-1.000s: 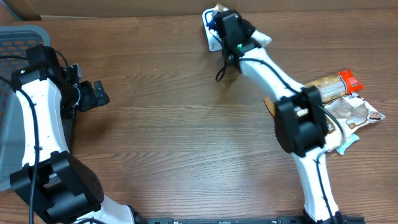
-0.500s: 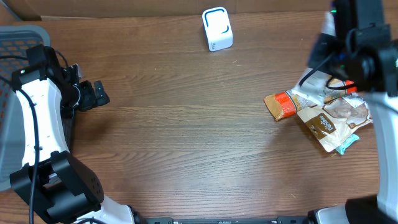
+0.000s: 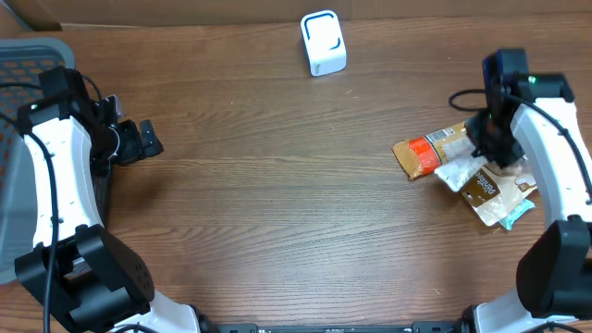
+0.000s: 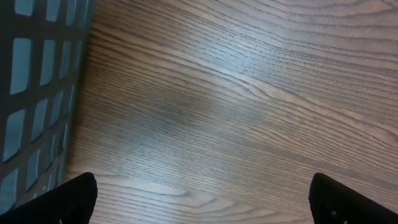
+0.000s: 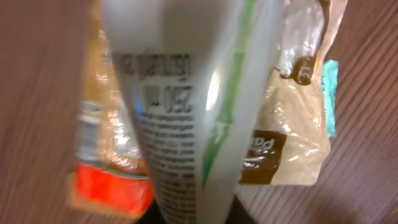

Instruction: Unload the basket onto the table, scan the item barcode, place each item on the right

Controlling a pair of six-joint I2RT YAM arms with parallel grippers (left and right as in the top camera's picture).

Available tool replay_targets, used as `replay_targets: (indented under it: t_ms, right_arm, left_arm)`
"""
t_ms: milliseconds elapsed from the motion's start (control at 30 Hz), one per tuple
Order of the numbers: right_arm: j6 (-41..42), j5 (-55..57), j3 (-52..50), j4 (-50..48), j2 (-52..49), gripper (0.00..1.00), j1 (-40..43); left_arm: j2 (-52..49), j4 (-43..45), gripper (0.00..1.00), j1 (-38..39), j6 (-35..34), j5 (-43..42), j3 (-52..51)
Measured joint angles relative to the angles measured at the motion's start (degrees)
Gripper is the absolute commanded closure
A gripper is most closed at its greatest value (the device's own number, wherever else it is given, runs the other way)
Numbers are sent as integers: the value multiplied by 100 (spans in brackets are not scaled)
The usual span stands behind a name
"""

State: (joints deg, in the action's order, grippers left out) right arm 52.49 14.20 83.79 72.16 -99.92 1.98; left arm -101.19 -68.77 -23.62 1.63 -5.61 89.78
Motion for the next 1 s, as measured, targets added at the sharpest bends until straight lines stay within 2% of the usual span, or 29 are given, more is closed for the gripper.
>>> replay_targets:
  t_ms: [100,200,467,500,567,667,867,1000]
  right_arm:
    - [-9,17,-251,-116,0,13,39]
    - [-240,9,-256,-219,2,6,33]
    - [-1384,-640,72,-7,229,6,24]
    - [-1550,-767,129,2,363,0,15]
    - [-2100,-1108,264,74,990,0,-63]
    - [-2494,-1421,323,315,2094,0,-282]
    - [-2776,-1613,485,796,4028,0,-352]
    - [-2835,-1652,501,942,4795,0,-352]
  left_arm:
    - [0,0,0,0,0,0,0]
    - [2,0,0,0,0,0,0]
    - [0,0,1,0,0,0,0]
    - [0,2,0,0,0,0,0]
    - [0,0,0,0,0,0,0]
    - [2,4,1,0,0,0,0]
    - [0,0,0,0,0,0,0]
    - [0,0,1,0,0,0,0]
